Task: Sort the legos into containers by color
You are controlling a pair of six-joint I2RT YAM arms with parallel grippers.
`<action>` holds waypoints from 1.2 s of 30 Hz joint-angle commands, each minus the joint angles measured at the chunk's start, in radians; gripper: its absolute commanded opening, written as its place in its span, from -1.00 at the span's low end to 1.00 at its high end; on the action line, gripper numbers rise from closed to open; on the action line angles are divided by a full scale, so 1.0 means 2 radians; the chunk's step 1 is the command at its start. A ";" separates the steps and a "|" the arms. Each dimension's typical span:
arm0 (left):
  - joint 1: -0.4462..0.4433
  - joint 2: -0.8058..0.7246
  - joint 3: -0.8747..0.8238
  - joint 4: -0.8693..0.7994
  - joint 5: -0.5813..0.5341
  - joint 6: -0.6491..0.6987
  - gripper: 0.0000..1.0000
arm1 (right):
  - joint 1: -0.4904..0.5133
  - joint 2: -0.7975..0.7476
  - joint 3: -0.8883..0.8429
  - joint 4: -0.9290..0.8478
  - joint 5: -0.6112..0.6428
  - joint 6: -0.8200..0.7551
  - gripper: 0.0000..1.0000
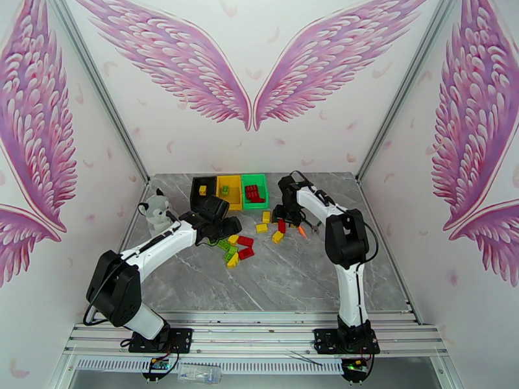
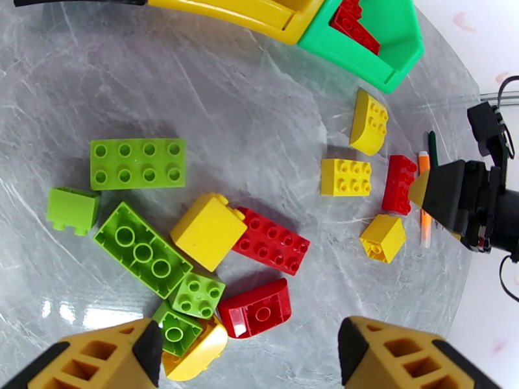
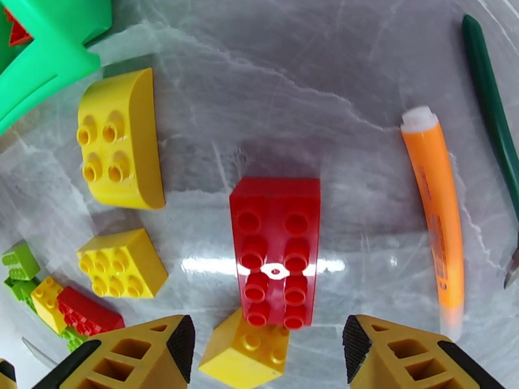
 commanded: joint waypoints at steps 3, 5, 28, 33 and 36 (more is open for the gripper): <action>-0.002 -0.010 0.002 -0.015 -0.011 0.009 0.52 | 0.003 0.032 0.033 -0.021 0.017 -0.013 0.28; -0.002 -0.007 0.006 -0.015 -0.009 0.010 0.52 | 0.002 0.040 0.037 -0.021 0.016 -0.013 0.26; 0.028 0.057 0.077 0.037 0.066 0.003 0.51 | -0.004 0.001 0.022 -0.019 0.027 -0.012 -0.37; 0.044 0.095 0.111 0.078 0.111 -0.020 0.51 | -0.005 -0.027 0.025 -0.015 0.008 0.000 -0.40; 0.055 0.118 0.125 0.117 0.144 -0.047 0.51 | -0.005 -0.034 0.032 -0.003 -0.030 0.015 -0.42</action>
